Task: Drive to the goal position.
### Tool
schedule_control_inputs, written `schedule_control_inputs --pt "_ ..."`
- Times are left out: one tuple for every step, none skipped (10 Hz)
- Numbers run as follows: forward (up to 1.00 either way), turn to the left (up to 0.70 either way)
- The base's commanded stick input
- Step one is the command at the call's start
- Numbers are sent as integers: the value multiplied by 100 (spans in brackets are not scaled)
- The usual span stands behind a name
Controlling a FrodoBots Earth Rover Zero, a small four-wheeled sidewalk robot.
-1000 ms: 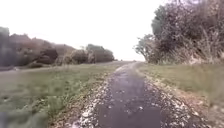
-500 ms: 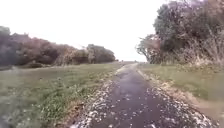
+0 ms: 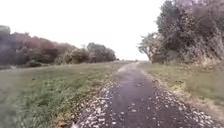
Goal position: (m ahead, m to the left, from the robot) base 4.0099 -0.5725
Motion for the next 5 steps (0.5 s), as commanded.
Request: schedule_control_inputs --pt "85 -5" --pt "85 -17" --pt "85 -30" --pt "85 -19" --pt "85 0"
